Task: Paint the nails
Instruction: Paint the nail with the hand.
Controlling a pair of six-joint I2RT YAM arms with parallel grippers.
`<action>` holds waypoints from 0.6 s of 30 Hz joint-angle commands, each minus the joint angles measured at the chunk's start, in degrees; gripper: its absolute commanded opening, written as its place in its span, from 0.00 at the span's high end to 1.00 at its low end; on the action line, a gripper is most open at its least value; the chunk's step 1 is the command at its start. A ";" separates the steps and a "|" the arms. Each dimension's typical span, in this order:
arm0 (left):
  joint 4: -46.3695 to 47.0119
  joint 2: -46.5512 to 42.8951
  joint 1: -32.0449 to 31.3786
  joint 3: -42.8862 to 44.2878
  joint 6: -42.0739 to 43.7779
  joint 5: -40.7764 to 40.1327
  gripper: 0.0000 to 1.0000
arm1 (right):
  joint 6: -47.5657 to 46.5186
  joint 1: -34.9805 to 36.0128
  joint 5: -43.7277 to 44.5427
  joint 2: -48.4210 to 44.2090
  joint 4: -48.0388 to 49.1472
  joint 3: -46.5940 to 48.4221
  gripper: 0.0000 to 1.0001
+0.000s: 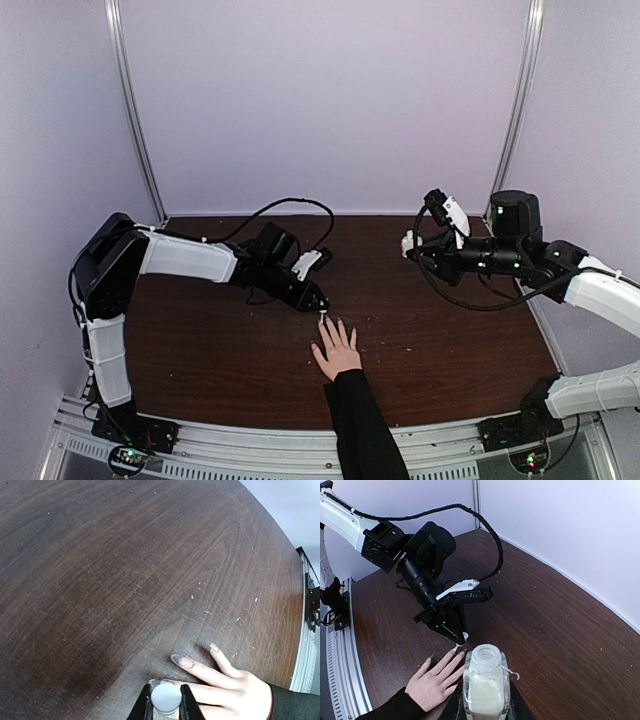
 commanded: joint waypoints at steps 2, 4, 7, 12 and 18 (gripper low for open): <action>0.52 0.85 -0.15 1.23 0.21 0.05 1.00 | -0.42 -0.30 1.22 -1.22 0.91 -0.55 1.00; 0.41 0.96 -0.15 1.28 0.19 -0.05 1.00 | -0.43 -0.30 1.30 -1.22 0.84 -0.55 1.00; 0.05 1.15 -0.15 1.45 0.23 -0.31 1.00 | -0.43 -0.37 1.31 -1.26 0.81 -0.57 1.00; -0.37 1.22 -0.15 1.63 0.36 -0.60 1.00 | -0.39 -0.36 1.40 -1.13 0.92 -0.64 1.00; -0.62 0.88 -0.15 1.54 0.67 -0.93 1.00 | -0.49 -0.30 1.51 -1.19 0.91 -0.66 1.00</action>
